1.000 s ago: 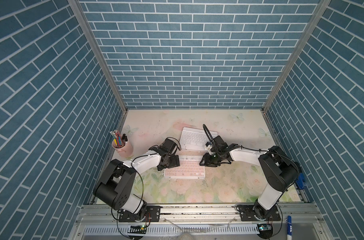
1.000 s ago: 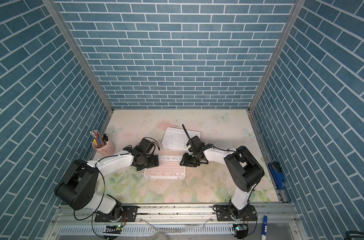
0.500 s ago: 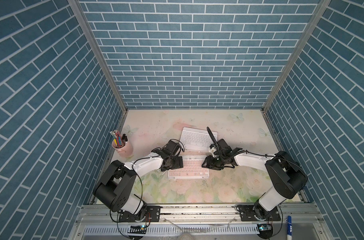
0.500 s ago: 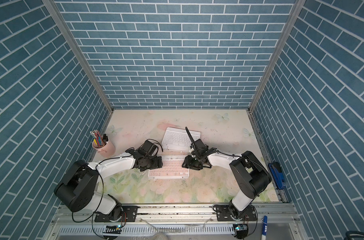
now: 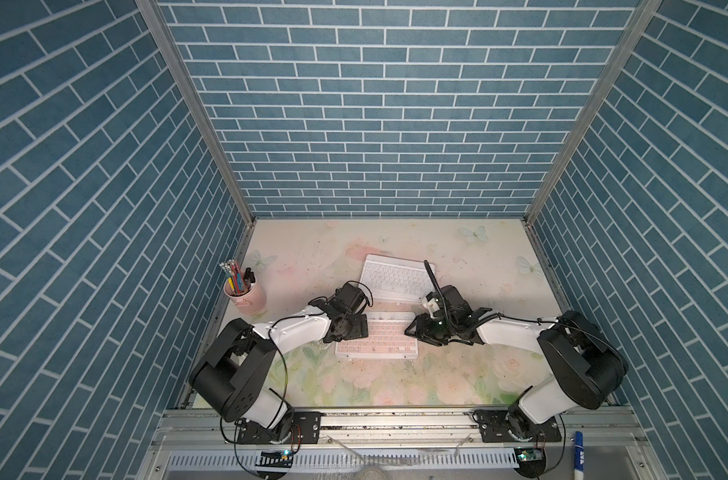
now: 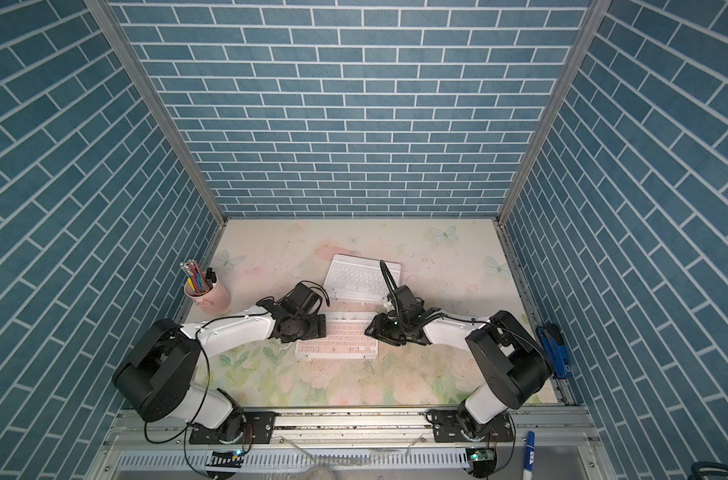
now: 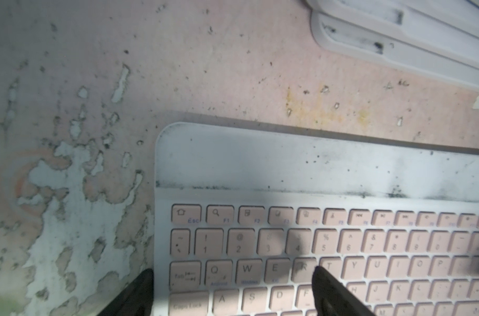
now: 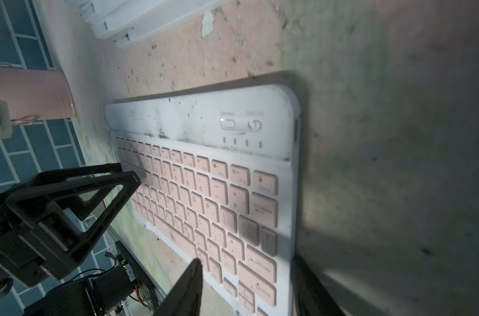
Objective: Stack the numeric keypads
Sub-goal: Pick up the numeric keypad from the center of the board.
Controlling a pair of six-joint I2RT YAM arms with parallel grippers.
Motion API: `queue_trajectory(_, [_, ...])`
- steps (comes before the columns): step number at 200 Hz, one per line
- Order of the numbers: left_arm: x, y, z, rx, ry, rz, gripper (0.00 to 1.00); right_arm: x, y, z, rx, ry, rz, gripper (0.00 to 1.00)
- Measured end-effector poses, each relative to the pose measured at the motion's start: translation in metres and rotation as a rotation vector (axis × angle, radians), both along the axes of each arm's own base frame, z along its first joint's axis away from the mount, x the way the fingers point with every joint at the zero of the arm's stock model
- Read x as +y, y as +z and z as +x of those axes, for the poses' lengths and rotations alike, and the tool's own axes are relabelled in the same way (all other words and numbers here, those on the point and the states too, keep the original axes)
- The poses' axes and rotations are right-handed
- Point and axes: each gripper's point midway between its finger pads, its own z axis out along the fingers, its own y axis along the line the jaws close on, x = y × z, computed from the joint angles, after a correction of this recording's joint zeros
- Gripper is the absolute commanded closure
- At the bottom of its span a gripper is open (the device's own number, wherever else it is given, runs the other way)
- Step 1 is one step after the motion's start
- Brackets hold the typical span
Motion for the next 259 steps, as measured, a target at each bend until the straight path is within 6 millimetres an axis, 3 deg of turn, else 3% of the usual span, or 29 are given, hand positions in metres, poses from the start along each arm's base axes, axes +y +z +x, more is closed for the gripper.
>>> queue_trajectory(69, [0.002,0.000,0.001,-0.011,0.004,0.009,0.10,0.002,0.004,-0.006,0.045,-0.048,0.077,0.48])
queue_trajectory(143, [0.005,0.001,-0.001,-0.037,0.003,-0.002,0.09,0.005,0.034,-0.004,0.000,-0.066,0.179,0.48])
queue_trajectory(259, [0.005,0.003,-0.002,-0.089,0.004,-0.052,0.09,0.008,0.058,-0.009,-0.028,-0.032,0.265,0.49])
